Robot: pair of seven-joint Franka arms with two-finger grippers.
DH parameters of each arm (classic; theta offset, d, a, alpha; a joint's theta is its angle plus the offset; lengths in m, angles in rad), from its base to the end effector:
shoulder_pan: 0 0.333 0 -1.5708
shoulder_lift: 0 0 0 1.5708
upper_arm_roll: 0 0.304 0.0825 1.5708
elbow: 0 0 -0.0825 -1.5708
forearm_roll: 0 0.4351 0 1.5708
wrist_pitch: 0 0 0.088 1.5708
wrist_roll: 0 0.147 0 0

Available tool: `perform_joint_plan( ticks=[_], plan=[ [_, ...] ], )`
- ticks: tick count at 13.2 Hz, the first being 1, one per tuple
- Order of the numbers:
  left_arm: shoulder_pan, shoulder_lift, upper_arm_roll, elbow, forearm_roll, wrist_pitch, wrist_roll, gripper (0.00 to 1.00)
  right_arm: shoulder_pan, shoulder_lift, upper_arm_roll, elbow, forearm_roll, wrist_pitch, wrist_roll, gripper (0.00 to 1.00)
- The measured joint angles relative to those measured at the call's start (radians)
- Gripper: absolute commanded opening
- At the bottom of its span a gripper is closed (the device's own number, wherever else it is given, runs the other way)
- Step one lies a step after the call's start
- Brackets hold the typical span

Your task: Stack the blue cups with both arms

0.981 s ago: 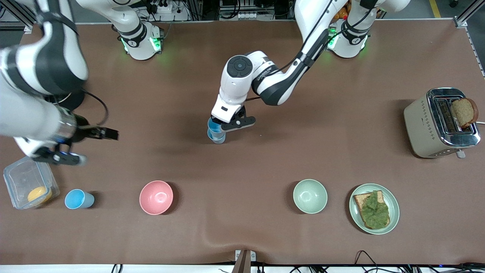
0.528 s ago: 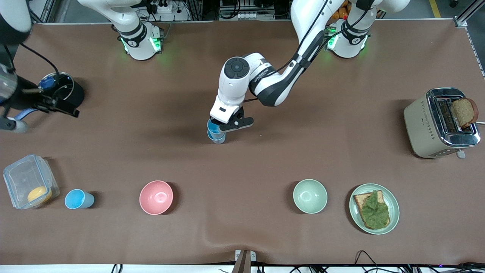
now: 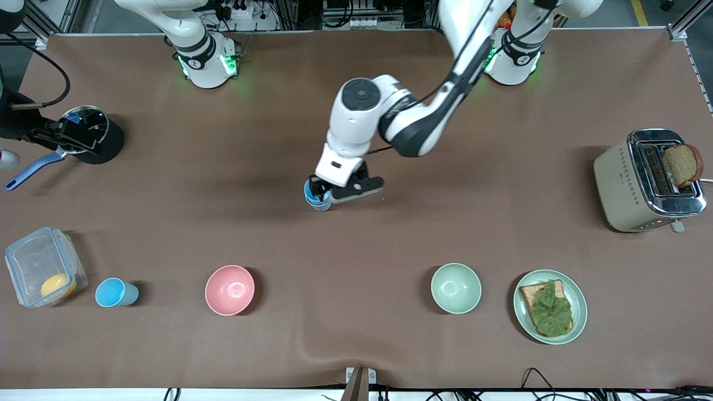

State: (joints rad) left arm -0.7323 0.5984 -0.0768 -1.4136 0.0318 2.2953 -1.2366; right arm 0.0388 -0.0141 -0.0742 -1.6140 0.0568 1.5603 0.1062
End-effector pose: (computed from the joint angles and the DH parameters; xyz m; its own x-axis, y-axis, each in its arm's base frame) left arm 0.5559 -0.5665 0.3110 0.9019 0.4248 0.0786 0.3909 -0.8798 0.2704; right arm 0.5976 -0.0130 0.5578 0.9891 -0.1403 -0.0455 -0.1426 -0.9883 -0.0533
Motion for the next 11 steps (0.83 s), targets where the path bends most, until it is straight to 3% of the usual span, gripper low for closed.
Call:
perform_joint_plan(
  ticks=[4, 7, 11],
  plan=[
    [0.194, -0.21, 0.008, -0.003, 0.085, -0.258, 0.081, 1.0, 0.0, -0.007, 0.019, 0.0, -0.042, 0.042, -0.021, 1.0],
    [0.321, -0.289, 0.009, -0.01, 0.105, -0.401, 0.374, 1.0, 0.0, -0.007, 0.019, 0.0, -0.048, 0.081, -0.024, 1.0],
    [0.481, -0.34, 0.005, -0.011, 0.104, -0.494, 0.725, 1.0, 0.0, -0.007, 0.021, 0.0, -0.053, 0.091, -0.028, 1.0]
  ],
)
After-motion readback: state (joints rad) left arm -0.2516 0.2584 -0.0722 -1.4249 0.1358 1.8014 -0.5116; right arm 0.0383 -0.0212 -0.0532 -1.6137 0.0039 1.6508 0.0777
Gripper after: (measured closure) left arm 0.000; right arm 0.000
